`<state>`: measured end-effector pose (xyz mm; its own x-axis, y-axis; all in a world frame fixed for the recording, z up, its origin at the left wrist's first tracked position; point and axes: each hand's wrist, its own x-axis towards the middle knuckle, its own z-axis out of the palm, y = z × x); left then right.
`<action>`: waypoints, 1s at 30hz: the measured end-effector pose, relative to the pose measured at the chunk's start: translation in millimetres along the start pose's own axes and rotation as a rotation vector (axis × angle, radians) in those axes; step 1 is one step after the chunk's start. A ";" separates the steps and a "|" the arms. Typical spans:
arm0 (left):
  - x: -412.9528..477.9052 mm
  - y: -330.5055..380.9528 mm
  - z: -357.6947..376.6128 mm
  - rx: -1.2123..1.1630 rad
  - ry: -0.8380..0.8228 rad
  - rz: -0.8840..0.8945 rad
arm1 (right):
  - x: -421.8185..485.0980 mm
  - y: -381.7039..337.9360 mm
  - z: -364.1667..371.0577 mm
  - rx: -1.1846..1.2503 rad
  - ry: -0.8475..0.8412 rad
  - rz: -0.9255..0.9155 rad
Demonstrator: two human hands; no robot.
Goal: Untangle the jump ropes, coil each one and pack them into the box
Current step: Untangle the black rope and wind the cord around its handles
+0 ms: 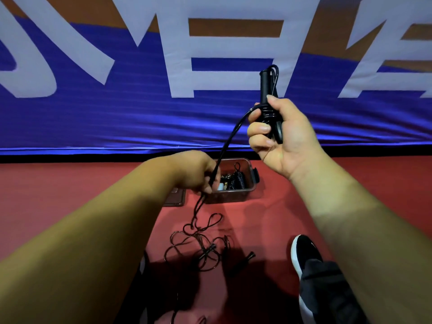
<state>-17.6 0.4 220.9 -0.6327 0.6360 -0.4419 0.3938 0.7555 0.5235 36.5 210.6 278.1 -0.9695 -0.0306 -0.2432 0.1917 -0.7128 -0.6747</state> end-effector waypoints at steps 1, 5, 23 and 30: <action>0.6 3.1 -1.3 -0.034 0.071 -0.028 | -0.3 -0.6 -0.3 0.015 0.000 -0.006; -1.5 25.2 -21.4 -0.242 0.441 -0.071 | -3.1 -5.6 -0.7 -0.019 -0.028 -0.017; -20.8 5.2 -15.6 -0.073 -0.257 -0.502 | -4.8 10.9 1.6 -0.605 0.051 -0.071; -25.1 29.3 -22.5 -0.384 0.000 0.093 | -5.7 15.3 7.7 -0.689 -0.008 -0.039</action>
<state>-5.2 3.1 263.8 -0.6061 0.6990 -0.3794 0.1716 0.5807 0.7958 43.7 194.5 274.6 -0.9782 -0.0212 -0.2064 0.2075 -0.1056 -0.9725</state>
